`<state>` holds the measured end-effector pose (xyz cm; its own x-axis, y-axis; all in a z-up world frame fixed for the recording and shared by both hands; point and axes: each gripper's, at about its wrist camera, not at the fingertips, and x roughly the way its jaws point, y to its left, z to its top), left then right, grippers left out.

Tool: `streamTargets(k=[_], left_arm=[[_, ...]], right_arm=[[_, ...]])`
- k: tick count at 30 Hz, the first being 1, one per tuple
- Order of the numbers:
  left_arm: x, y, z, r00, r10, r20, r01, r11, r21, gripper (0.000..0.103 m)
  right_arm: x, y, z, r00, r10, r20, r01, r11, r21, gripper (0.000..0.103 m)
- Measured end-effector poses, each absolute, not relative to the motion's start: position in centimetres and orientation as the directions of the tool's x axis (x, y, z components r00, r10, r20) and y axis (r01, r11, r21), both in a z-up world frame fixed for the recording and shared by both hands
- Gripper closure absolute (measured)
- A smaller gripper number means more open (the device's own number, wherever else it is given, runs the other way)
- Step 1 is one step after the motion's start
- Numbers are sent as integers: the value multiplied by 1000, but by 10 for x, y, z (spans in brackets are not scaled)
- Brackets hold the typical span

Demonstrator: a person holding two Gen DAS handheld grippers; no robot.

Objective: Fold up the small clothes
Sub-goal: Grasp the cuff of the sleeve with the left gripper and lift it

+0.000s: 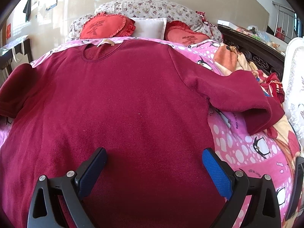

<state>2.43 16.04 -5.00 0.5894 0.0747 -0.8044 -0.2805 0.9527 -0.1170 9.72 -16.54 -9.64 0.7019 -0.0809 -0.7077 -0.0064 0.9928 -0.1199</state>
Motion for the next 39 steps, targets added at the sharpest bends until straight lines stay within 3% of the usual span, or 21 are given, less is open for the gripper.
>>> streamTargets(k=[4,7,10,12,14,20,22,23,24,26,28,34,37,39], left_arm=[[20,216,-42,609,117,-784,-351,927,-134,1],[13,267,-38,677,69,-733,-358,901,-246,1],[14,310,-50,694,-28,-720,-371,843,-390,14],[20,330,-66,685,-92,-723,-382,800,-464,35],[32,344,-87,639,-169,-750,-414,747,-521,45],[51,367,-102,690,-230,-686,-410,657,-632,47],[59,369,-97,689,-214,-692,-420,660,-622,66],[63,369,-95,688,-203,-696,-425,665,-614,85],[64,368,-93,682,-181,-708,-439,674,-595,95],[61,369,-91,666,-128,-735,-477,684,-551,98],[49,369,-74,669,21,-743,-535,707,-462,98],[9,384,-5,737,282,-614,-599,694,-399,98],[6,375,16,783,278,-557,-550,728,-410,98],[24,346,26,829,182,-529,-438,799,-412,98]], right_arm=[[98,-165,-96,701,-86,-708,-7,992,-127,3],[98,-165,-97,698,-85,-711,-8,992,-127,3],[99,-165,-97,697,-84,-712,-9,992,-126,3],[99,-165,-97,696,-83,-713,-9,992,-125,3],[99,-165,-97,695,-82,-714,-10,992,-123,3],[99,-165,-97,694,-81,-716,-10,993,-121,3],[100,-165,-97,692,-80,-717,-10,993,-121,3],[100,-165,-97,692,-80,-717,-10,993,-120,3],[100,-165,-97,692,-79,-717,-10,993,-119,3],[100,-165,-97,692,-81,-717,-10,993,-121,3],[100,-165,-98,692,-81,-717,-10,993,-121,3],[101,-165,-98,694,-75,-716,-9,994,-113,3],[99,-166,-97,699,-69,-712,-6,995,-102,3],[98,-167,-96,702,-66,-709,-4,995,-96,3]])
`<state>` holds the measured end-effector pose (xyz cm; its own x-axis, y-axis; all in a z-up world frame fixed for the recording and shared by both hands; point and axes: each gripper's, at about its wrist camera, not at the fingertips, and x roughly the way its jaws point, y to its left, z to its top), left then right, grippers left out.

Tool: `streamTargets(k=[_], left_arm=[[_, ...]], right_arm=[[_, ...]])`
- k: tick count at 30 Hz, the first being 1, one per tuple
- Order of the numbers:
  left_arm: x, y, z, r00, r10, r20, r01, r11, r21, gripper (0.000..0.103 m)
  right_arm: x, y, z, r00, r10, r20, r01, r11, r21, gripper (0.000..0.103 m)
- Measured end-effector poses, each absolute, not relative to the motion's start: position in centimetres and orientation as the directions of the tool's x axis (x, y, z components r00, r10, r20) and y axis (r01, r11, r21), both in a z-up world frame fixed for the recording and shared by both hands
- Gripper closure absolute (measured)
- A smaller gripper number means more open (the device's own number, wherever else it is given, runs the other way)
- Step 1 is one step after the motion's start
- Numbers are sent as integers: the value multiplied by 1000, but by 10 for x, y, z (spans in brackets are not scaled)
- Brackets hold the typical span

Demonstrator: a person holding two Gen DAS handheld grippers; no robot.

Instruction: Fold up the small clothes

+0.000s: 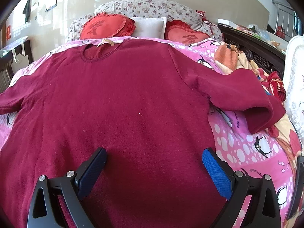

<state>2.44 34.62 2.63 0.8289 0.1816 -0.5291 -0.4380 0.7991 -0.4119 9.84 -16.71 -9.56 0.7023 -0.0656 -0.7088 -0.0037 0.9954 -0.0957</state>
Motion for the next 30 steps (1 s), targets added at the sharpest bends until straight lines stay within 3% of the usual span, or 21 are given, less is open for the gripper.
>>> streamTargets(k=[6,11,18,24,26,28,29,30], left_arm=[[108,209,34,860,-89,-502,-122,920,-371,98],[168,72,11,787,-275,-552,106,942,-318,98],[204,-70,-32,667,-428,-609,309,904,-296,98],[204,-126,-59,589,-500,-634,392,864,-317,97],[204,-129,-64,559,-525,-642,404,849,-342,90],[204,-127,-67,509,-558,-656,413,826,-383,72],[203,-126,-69,491,-569,-660,412,819,-399,59],[200,-121,-68,477,-573,-667,404,816,-413,54]], right_arm=[[92,-178,-85,706,-36,-707,21,999,-29,3],[75,-207,-53,708,-6,-706,44,998,35,3],[52,-259,-27,701,-34,-712,78,996,30,3],[42,-288,-30,684,-74,-726,131,991,23,3],[44,-292,-33,682,-80,-727,138,990,20,3],[50,-293,-33,679,-74,-730,130,991,21,3],[53,-293,-32,685,-72,-725,125,992,20,4],[58,-293,-28,699,-71,-712,120,993,19,4]])
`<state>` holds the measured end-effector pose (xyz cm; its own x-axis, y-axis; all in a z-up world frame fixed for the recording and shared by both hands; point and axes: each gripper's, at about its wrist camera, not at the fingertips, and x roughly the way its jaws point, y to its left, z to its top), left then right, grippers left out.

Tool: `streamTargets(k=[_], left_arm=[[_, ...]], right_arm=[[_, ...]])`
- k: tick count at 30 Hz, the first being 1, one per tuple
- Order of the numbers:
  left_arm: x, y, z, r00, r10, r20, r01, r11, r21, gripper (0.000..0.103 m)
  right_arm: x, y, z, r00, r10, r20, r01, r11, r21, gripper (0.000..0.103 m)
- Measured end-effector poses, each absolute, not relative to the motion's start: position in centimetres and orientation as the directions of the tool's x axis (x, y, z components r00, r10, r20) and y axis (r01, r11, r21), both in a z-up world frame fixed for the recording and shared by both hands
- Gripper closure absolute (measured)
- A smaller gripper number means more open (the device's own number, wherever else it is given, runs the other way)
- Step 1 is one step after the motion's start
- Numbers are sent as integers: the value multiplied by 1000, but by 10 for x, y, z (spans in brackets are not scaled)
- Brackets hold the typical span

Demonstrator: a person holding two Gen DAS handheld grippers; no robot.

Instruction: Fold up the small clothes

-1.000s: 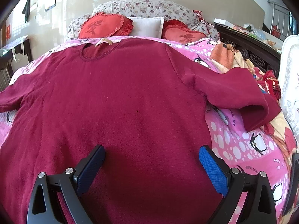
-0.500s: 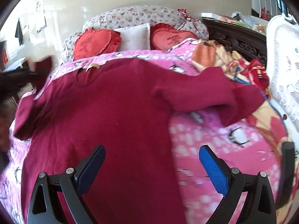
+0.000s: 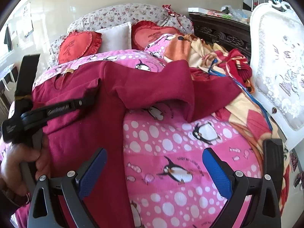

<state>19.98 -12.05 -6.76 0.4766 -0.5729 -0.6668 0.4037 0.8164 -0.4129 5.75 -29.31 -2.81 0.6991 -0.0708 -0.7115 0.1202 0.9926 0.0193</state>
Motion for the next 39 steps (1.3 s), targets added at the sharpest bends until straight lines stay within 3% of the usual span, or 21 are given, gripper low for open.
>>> streamTargets(k=[4,5,6,9,11,14,16,17,20,22,23,29,32,35,39], left_arm=[[164,-70,-45,553,-555,-621,386,832,-399,54],[156,-53,-41,592,-528,-610,364,850,-382,54],[148,-33,-36,635,-488,-599,330,872,-361,54],[136,31,-33,738,-311,-599,160,943,-294,54],[140,69,-36,763,-221,-608,35,952,-303,63],[151,93,-36,774,-157,-613,-60,946,-318,63],[163,94,-34,775,-159,-611,-69,941,-332,63],[172,90,-35,773,-171,-611,-60,939,-339,63],[202,92,-55,728,-96,-679,-125,955,-269,63],[221,104,-87,632,-64,-772,-199,950,-242,63],[222,108,-98,628,-81,-774,-198,945,-260,63],[201,110,-83,651,-93,-753,-186,943,-277,63],[174,105,-61,707,-91,-702,-185,933,-307,63],[137,75,-49,736,-124,-666,-92,955,-281,58],[101,42,-80,690,-128,-712,-4,984,-181,56]], right_arm=[[79,-287,-8,778,24,-627,31,997,77,4],[87,-282,-3,797,95,-596,-37,993,109,10],[95,-276,-1,802,167,-574,-106,985,139,26],[126,-252,-4,757,313,-573,-251,950,187,54],[149,-230,-13,711,385,-588,-338,921,194,65],[171,-202,-34,655,407,-637,-398,902,169,74],[189,-197,-61,624,309,-718,-345,933,102,75],[196,-202,-75,601,269,-753,-305,948,96,84],[199,-218,-79,602,300,-740,-259,950,174,92],[198,-213,-78,601,280,-748,-260,954,148,92],[196,-211,-79,608,270,-747,-270,955,126,91],[188,-206,-82,643,252,-723,-283,956,81,91],[188,-206,-78,652,254,-715,-292,954,72,89],[167,-223,-53,690,249,-679,-249,963,100,89],[114,-296,-21,819,109,-563,-65,993,98,69]])
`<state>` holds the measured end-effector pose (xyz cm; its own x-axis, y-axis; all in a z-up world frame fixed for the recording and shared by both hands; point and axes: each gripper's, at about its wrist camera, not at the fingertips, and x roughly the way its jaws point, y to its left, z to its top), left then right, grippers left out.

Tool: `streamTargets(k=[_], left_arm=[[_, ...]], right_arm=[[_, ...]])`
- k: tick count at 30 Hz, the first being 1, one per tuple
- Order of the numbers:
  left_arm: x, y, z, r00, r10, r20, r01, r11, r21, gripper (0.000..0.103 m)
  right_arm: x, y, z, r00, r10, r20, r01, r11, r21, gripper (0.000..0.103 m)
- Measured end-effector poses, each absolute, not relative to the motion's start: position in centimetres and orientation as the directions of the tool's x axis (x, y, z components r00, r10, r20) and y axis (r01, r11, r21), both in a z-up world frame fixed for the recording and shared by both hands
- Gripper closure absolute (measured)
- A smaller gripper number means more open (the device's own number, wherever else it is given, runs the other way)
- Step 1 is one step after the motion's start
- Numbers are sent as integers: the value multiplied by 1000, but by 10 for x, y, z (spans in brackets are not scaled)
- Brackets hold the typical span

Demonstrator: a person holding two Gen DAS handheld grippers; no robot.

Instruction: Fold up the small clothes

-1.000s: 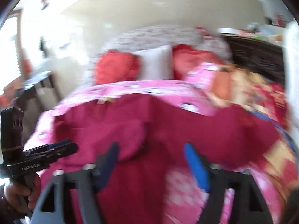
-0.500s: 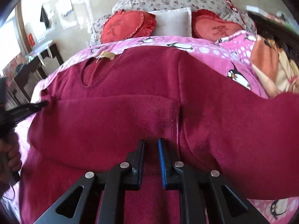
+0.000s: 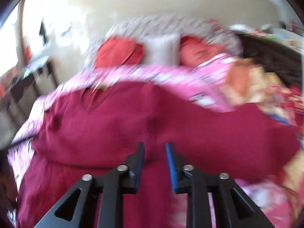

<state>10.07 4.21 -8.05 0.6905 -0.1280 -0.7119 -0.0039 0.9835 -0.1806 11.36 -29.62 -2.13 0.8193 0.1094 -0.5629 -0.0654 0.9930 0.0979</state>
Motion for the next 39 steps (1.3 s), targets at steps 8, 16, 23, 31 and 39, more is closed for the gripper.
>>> streamTargets(k=[8,16,23,31,39], left_arm=[[99,35,-97,649,-124,-750,1,987,-162,40],[103,30,-103,646,-100,-756,-1,991,-133,40],[102,32,-103,648,-108,-754,-1,990,-143,40],[99,38,-103,654,-130,-746,0,985,-173,40],[95,48,-103,667,-181,-723,0,970,-243,40]], right_arm=[[87,-474,-31,794,-92,-601,290,926,242,67],[113,-519,-65,778,17,-628,322,847,422,71],[109,-521,-27,823,72,-564,252,843,475,97],[76,-510,111,948,12,-319,137,887,441,97],[106,-359,139,889,359,-284,-205,867,454,97]])
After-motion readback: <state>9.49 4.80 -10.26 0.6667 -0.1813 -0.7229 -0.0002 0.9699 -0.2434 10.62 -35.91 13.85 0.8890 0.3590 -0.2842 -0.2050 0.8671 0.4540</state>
